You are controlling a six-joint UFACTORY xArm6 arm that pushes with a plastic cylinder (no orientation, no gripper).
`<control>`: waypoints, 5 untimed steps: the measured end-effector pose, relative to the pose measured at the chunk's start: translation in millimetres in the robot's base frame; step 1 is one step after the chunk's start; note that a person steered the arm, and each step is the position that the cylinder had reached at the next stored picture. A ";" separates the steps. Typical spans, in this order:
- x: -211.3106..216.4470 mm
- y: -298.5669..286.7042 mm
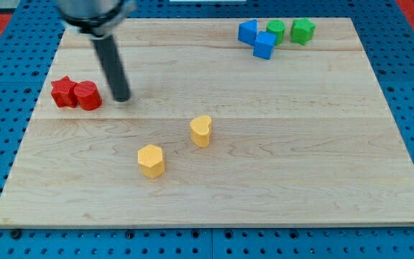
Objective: Place the yellow heart to the top right of the yellow hexagon
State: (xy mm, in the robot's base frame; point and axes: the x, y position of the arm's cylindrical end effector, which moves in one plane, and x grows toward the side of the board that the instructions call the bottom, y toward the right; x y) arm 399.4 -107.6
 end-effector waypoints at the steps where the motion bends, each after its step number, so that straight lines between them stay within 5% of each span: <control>1: 23.5 117.7; 2: 91.9 181.0; 5: 45.8 9.8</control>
State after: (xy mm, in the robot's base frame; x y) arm 445.2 -97.8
